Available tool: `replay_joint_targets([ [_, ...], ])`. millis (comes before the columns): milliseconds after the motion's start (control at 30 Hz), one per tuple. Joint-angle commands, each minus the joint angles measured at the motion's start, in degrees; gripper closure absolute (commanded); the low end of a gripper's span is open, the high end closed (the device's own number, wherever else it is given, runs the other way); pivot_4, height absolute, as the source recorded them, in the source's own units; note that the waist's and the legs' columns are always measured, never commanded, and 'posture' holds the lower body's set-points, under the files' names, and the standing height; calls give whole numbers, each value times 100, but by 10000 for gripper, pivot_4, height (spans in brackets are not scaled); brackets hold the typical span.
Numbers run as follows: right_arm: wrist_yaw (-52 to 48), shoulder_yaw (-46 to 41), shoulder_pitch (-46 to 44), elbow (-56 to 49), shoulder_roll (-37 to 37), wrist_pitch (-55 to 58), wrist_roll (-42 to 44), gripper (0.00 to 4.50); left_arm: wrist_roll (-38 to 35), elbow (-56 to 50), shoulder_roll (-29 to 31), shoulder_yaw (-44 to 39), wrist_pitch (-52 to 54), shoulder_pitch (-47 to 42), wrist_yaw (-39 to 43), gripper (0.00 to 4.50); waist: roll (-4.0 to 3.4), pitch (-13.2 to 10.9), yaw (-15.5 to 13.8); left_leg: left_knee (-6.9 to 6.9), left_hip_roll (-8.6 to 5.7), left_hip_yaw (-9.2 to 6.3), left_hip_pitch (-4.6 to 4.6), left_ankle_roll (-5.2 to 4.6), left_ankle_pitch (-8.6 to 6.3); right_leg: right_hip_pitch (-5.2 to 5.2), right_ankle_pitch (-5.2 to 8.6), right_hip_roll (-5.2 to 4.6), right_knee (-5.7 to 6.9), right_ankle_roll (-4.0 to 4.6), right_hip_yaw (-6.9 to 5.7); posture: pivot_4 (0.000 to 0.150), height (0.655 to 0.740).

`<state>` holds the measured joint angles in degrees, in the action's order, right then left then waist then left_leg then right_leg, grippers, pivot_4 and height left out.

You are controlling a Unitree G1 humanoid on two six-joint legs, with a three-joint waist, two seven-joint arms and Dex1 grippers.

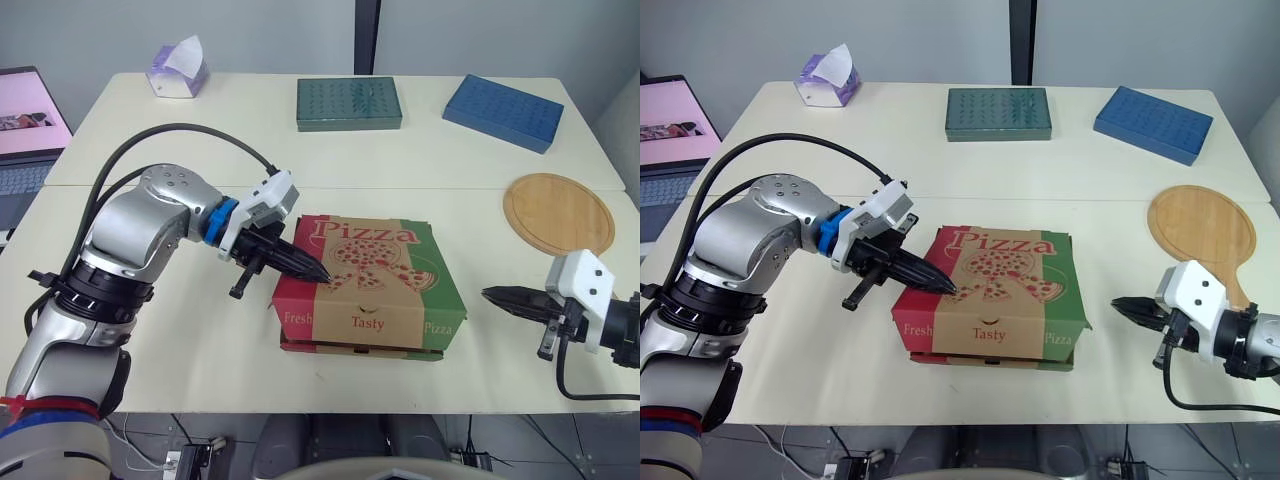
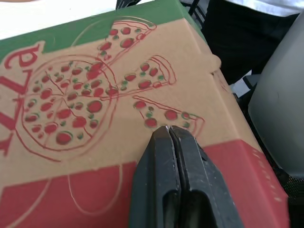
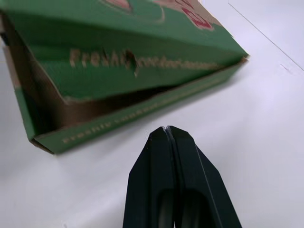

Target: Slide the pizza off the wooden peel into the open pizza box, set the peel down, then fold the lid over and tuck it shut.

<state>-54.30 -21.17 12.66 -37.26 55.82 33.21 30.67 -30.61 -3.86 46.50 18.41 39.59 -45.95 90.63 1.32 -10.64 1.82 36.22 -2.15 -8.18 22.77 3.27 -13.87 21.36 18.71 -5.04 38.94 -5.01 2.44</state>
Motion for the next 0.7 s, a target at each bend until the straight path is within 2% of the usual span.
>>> replay_joint_targets([
  [33, -55, 189, -188, -244, 127, 376, 349, 44787, -24, -258, 77, -183, 28, 35, -29, 45000, 0, 0, -4, 0, -1, -2, 1, 0, 0, 0, 0, 0, 0, 0, 0, 1500, 7400],
  [300, 124, 487, -667, -351, 26, 1184, 1063, 44787, -139, -453, 15, -239, 229, 147, -191, 45000, 0, 0, -3, 1, -1, -10, 2, 0, 0, 0, 0, 0, 0, 0, -4, 1500, 7400],
  [700, 520, 182, -307, -529, 25, 1378, 1058, 44787, 9, -585, -58, -69, 88, 378, -172, 45000, 0, 0, -3, 2, -2, -14, 2, 0, 0, 0, 0, 0, 2, 0, -7, 1500, 7400],
])
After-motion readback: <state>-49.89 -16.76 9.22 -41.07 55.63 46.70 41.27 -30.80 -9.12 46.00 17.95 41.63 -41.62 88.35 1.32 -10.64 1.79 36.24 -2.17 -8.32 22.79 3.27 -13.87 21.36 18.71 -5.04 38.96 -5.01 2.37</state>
